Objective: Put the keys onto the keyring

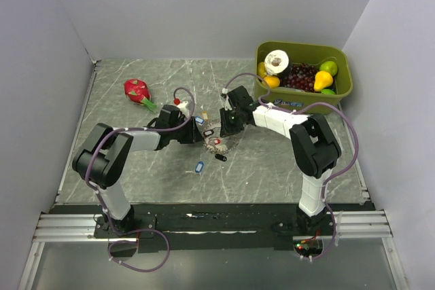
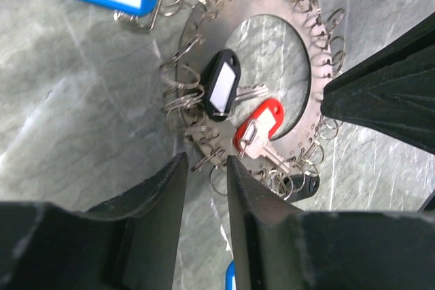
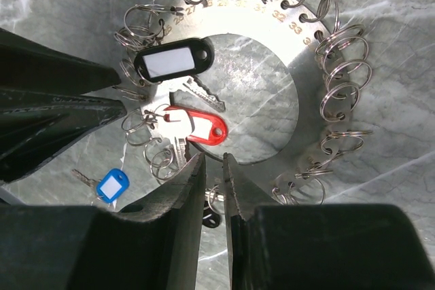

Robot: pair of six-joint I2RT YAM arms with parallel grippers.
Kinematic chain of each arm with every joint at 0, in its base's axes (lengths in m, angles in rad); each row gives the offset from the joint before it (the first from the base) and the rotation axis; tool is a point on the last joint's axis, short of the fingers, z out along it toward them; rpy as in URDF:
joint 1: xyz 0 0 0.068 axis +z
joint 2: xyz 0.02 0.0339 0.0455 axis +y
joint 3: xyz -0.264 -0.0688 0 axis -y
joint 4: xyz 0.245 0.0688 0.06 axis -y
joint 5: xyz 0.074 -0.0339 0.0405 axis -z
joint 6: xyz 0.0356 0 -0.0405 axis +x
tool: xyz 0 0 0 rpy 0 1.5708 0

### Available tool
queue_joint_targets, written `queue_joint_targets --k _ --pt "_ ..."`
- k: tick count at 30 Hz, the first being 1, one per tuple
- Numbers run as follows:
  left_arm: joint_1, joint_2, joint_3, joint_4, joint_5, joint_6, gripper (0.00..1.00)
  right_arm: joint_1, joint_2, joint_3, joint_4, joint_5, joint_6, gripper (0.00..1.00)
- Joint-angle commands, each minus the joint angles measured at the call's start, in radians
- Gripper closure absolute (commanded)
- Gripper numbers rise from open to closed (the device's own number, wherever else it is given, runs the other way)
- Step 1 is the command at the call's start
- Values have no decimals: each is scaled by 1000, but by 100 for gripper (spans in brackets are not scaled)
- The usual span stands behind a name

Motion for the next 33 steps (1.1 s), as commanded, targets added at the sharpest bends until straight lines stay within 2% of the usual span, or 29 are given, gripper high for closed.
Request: queue_joint_targets --k 1,6,9,10,12,19,24,27,31,32,33 --pt "-7 35 -11 92 46 16 68 -4 -56 12 -9 -3 -12 76" --pt "-15 43 -14 97 32 28 74 -3 -74 11 -13 -5 -12 76" --pt "-18 40 -14 98 38 39 84 -3 -87 11 -17 0 -10 76" --pt "-18 31 -14 98 44 43 92 -4 -90 11 -17 0 -12 76" --pt "-21 12 -14 92 50 48 99 -4 -104 8 -19 3 -13 76" --pt "-53 -92 65 -46 -6 92 99 -6 -163 12 -23 -15 -15 76" --pt "-85 -178 119 -116 -21 118 99 -9 -261 -37 36 -71 -39 76" --pt "-98 -242 131 -112 -40 129 99 -13 -338 -89 96 -101 -56 75" --pt "-113 -348 82 -4 35 181 99 -30 -470 -162 177 -140 -79 71" --pt "-114 -365 72 26 50 196 99 -44 -493 -193 209 -158 -81 60" --pt "-116 -380 58 50 50 210 99 -49 -513 -211 234 -161 -82 55"
